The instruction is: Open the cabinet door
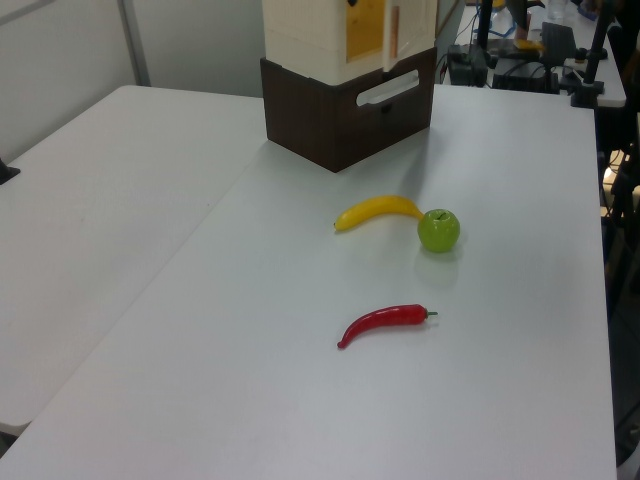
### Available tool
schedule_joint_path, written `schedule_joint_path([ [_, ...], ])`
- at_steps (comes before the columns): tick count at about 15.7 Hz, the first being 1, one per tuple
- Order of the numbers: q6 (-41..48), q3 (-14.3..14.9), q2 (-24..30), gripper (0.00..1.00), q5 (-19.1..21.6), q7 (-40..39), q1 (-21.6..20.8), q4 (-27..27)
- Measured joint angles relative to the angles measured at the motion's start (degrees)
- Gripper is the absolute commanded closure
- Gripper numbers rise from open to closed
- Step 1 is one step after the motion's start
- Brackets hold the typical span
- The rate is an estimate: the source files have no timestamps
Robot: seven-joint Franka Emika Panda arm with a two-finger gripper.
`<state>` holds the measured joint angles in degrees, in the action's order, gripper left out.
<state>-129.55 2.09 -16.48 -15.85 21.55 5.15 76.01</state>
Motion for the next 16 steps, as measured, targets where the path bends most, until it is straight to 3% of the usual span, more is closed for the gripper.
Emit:
schedule_joint_path([
  [3, 10.69, 0.06, 2.9, 0.0, 0.16, -6.03, 0.51, -0.03],
  [6, 20.28, 0.08, 5.55, 0.0, 2.94, -14.36, 1.25, -0.03],
  [12, 24.81, -0.71, 6.02, 0.0, 7.17, -17.67, 0.66, 0.4],
  [16, 27.41, -1.2, 5.92, 0.0, 9.56, -17.59, -3.82, 3.22],
])
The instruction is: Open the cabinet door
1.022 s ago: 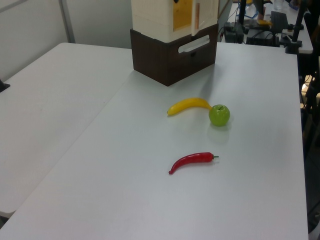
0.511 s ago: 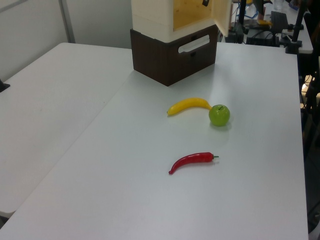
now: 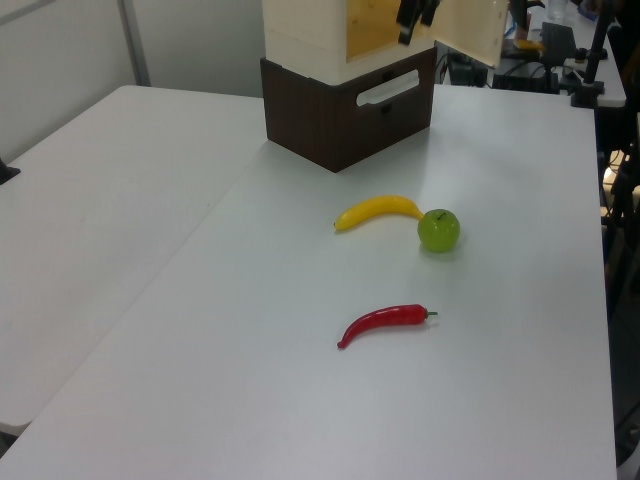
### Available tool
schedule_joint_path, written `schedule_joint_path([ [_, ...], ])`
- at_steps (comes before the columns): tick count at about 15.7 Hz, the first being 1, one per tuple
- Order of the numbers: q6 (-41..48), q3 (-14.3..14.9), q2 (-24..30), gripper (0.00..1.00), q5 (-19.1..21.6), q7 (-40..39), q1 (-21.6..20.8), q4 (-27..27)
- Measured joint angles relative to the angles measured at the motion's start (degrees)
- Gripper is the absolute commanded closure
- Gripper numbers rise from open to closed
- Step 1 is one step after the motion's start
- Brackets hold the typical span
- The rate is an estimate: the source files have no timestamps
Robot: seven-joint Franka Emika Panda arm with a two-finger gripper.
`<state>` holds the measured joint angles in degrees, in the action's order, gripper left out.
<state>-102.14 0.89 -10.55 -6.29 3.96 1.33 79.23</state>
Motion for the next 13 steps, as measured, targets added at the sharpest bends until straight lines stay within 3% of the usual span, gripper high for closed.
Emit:
schedule_joint_path([
  [7, 1.2, -0.68, 3.98, 0.0, 2.52, 0.16, -6.38, 9.23],
  [13, 8.93, -0.54, 10.0, 0.0, 3.69, 0.17, -6.37, 13.55],
])
